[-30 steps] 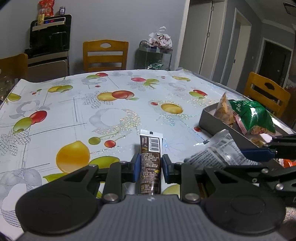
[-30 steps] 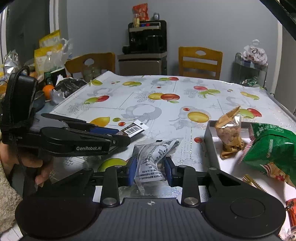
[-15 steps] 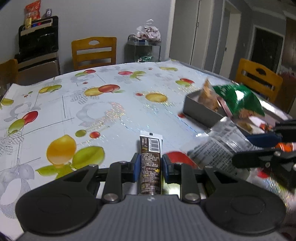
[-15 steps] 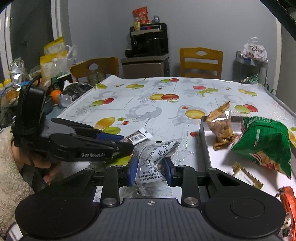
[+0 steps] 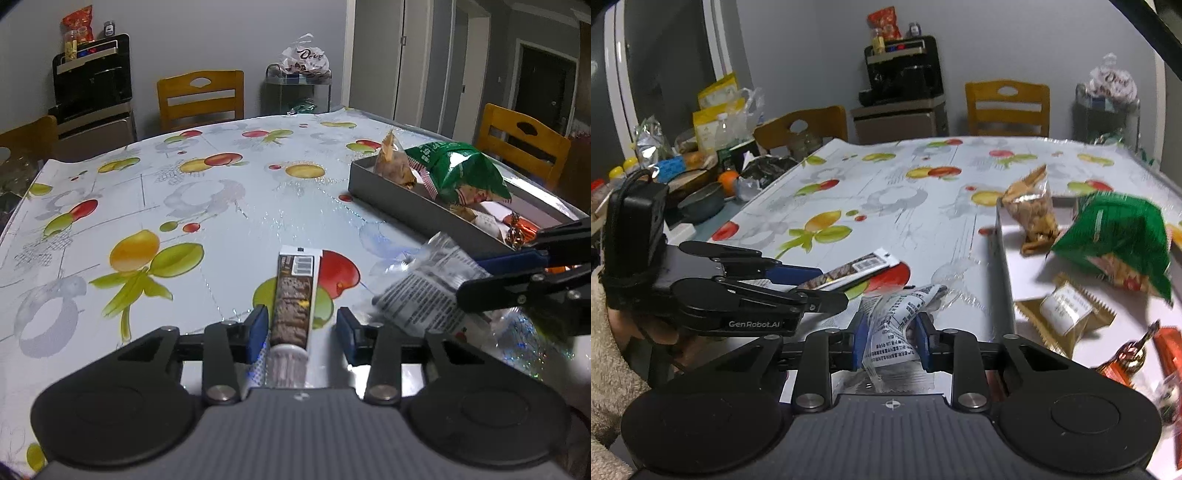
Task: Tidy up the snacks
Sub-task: 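Carry the brown tube with the left tool while the right tool carries the clear packet to the tray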
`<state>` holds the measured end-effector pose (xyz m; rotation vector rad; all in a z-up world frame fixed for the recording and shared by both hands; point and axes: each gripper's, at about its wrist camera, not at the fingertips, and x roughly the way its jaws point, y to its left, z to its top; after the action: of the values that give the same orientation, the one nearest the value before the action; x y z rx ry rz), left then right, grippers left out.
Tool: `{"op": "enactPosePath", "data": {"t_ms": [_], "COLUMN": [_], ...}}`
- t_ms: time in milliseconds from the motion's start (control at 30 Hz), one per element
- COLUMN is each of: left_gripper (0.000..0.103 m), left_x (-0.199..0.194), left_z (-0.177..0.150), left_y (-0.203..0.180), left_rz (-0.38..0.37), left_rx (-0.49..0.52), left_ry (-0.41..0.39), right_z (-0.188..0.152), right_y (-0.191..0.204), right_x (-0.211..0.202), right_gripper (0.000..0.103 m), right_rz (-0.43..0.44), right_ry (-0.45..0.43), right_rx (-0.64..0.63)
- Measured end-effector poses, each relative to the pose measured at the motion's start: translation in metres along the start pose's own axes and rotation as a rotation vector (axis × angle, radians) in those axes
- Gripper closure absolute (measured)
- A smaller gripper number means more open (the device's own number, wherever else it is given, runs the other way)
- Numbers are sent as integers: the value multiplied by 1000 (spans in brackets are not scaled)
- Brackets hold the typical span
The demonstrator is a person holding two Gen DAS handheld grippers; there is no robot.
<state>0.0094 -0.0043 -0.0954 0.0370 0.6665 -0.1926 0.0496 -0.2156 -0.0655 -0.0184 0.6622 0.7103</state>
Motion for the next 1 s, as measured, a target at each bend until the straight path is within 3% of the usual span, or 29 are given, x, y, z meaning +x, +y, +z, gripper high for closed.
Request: {"op": "enactPosePath", "data": {"t_ms": [100,167,233,300,400,667,1000], "left_gripper": [64,73,77,81,83,84,84], "left_x": [-4,-5,-6,-6,-7,-11,-25], "left_z": [-3,-3,-3,-3,-3,-5,1], "left_y": [-2,-2,-3,-2,-4,-3,-6], "left_rz": [8,10,10,8,2,-11,-27], "left_rx": [-9,-12,-14,-13,-6,-12,-12], "left_ry": [-3,-5,-6,-7,-8,-14,-52], "right_z": [-1,-2,-2,-2,-4,-2,4], "right_y": [2,4,4,3,4,3,3], "right_x": [4,6,8,12,19,16,-2], "right_gripper": [74,71,66,51,46,68,73], "right_rz": [16,17,19,30,44,45,27], "right_ry": [18,32,39,55,78,36,-45], "right_rx": [-19,-27,-14,4,23,25,-4]}}
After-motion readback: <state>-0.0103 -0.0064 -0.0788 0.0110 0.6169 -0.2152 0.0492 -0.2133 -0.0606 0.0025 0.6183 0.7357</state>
